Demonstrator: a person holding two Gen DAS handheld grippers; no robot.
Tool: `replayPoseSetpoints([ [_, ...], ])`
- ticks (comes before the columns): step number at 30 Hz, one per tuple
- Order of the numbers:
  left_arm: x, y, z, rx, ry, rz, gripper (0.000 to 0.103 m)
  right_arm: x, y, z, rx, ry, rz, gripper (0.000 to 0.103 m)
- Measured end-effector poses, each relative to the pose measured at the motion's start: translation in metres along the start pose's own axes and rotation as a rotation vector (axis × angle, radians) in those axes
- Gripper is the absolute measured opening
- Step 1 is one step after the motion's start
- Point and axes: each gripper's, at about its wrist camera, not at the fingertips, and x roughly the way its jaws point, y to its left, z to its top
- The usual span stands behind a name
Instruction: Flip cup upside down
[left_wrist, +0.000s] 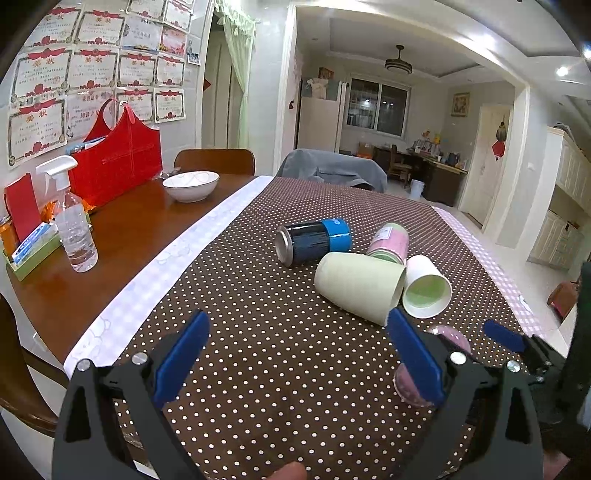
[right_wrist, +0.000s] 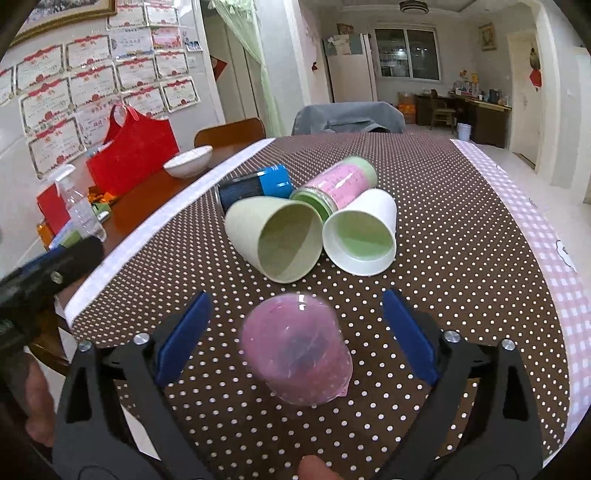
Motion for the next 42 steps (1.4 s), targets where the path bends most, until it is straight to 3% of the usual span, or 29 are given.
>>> replayPoseSetpoints([
  [22,-0.042,-0.027,0.014,0.064,-0.071,-0.018,0.095,-0.062,-0.027,0.048,0.135,-0.034,-0.024,0.097],
  [42,-0.109,-0.054,0.029,0.128,-0.203,-0.015,0.095,-0.143,-0.008,0.057,-0.007,-0.243,-0.143,0.097],
])
